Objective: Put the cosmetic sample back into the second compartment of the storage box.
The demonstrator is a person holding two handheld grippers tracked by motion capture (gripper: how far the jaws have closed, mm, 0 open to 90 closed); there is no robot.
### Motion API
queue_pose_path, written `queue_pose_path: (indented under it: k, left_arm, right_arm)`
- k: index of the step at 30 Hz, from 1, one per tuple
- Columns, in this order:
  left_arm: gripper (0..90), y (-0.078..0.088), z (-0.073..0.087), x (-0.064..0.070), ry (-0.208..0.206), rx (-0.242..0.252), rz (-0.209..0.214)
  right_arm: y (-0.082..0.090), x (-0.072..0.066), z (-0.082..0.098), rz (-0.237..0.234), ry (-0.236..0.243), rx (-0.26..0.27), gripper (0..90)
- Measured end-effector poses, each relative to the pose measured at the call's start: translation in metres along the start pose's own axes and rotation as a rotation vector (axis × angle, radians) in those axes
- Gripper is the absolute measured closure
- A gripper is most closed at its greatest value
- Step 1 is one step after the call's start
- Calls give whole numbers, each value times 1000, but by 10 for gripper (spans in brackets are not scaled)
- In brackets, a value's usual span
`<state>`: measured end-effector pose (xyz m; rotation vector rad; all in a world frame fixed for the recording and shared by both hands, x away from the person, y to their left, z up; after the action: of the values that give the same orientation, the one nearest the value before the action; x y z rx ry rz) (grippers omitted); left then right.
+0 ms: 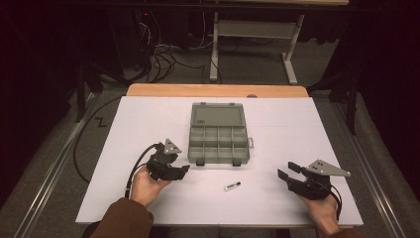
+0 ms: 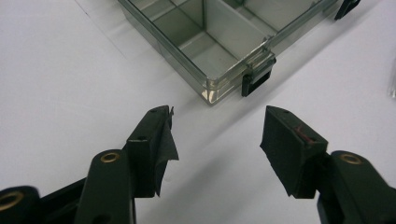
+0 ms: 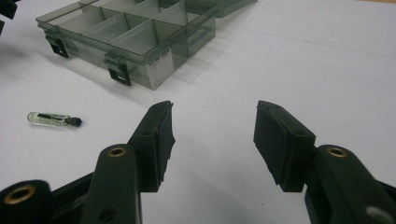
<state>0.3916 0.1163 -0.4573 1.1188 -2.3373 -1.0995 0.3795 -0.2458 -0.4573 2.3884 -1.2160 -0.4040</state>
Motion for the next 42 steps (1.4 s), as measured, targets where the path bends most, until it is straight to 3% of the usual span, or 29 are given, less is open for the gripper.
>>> queue_pose_path:
  k: [7, 12, 29, 42]
  left_arm:
    - [451, -3, -1, 3, 6, -19, 17]
    - [457, -2, -4, 6, -2, -19, 25]
    - [497, -5, -17, 23, -6, -31, 93]
    - [536, -14, -26, 37, -24, -50, 137]
  right_arm:
    - [5, 2, -1, 3, 3, 43, 460]
    - [5, 2, -1, -1, -6, 49, 455]
    - [2, -8, 1, -14, 40, 56, 455]
    - [6, -3, 1, -17, 1, 83, 457]
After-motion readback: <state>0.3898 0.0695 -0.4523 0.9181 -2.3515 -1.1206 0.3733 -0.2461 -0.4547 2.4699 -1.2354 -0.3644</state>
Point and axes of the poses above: each handheld gripper's, and its own axes: y roughly backward along the jaws, z roughly out of its underside, x roughly to its right, the point moved 8 cm from there along -y, roughly forward along the jaws, and after that the axes turned 1 degree about -y, right-handed, at the moved point
